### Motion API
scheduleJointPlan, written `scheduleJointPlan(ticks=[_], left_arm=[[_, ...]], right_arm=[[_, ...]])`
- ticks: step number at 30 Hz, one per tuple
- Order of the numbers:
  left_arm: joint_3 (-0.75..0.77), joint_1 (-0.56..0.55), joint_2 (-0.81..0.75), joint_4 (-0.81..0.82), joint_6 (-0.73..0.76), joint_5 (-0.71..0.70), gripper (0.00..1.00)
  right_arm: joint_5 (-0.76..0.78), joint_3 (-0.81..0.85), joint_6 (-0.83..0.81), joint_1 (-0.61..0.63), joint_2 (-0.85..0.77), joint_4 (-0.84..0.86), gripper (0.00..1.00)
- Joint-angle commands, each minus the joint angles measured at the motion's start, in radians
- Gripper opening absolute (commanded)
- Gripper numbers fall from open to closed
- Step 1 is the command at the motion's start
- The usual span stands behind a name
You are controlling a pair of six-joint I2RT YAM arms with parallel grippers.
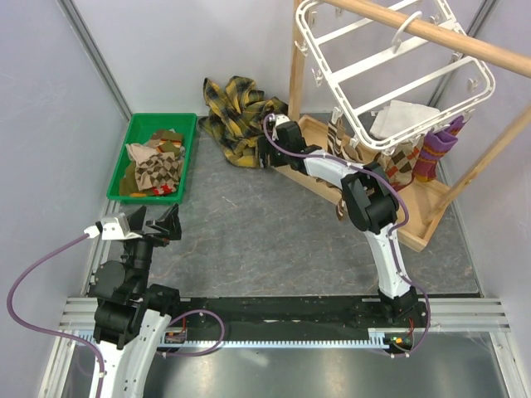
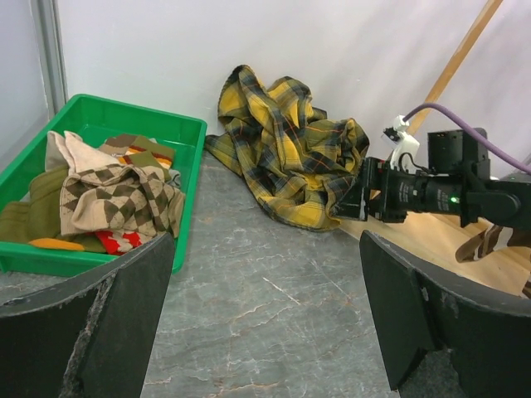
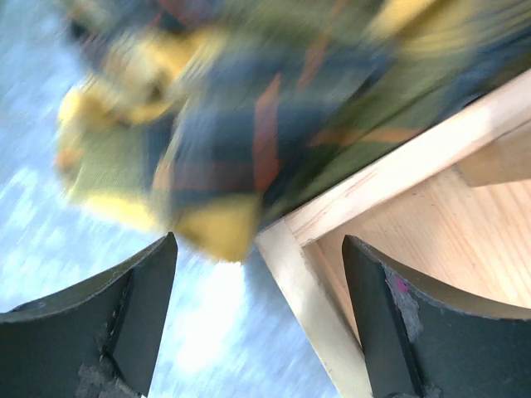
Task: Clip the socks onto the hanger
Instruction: Adjust the clothesline at the center of the board.
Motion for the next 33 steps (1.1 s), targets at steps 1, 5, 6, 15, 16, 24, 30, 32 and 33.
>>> scheduleJointPlan(ticks=[1, 5, 6, 15, 16, 24, 30, 32, 33], left_arm=[[-0.003, -0.003, -0.042, 0.036, 0.04, 0.021, 0.99], [-0.002, -0.003, -0.045, 0.032, 0.041, 0.021, 0.99], [-0.002, -0.003, -0.047, 0.032, 0.041, 0.021, 0.99], [0.0, -0.003, -0.047, 0.031, 0.041, 0.024, 0.99], [0.0, -0.003, -0.045, 0.029, 0.041, 0.025, 0.99], [0.001, -0.003, -0.021, 0.036, 0.044, 0.076, 0.99], [0.001, -0.003, 0.022, 0.043, 0.052, 0.146, 0.99], [0.003, -0.003, 0.04, 0.046, 0.058, 0.165, 0.99], [0.003, -0.003, 0.045, 0.045, 0.059, 0.169, 0.99]], right_arm=[[-0.263, -0.14, -0.008, 0.083, -0.094, -0.07, 0.87], [-0.282, -0.215, -0.115, 0.155, -0.157, -0.164, 0.87], [-0.286, -0.256, -0.147, 0.166, -0.171, -0.176, 0.88], [-0.325, -0.531, -0.258, 0.276, -0.363, -0.303, 0.88], [-0.319, -0.551, -0.267, 0.287, -0.399, -0.322, 0.88], [-0.239, -0.738, -0.235, 0.357, -0.598, -0.348, 0.9], [-0.144, -0.818, -0.18, 0.393, -0.736, -0.345, 0.92], [-0.11, -0.835, -0.148, 0.397, -0.809, -0.293, 0.94], [-0.052, -0.856, -0.114, 0.397, -0.835, -0.273, 0.94]])
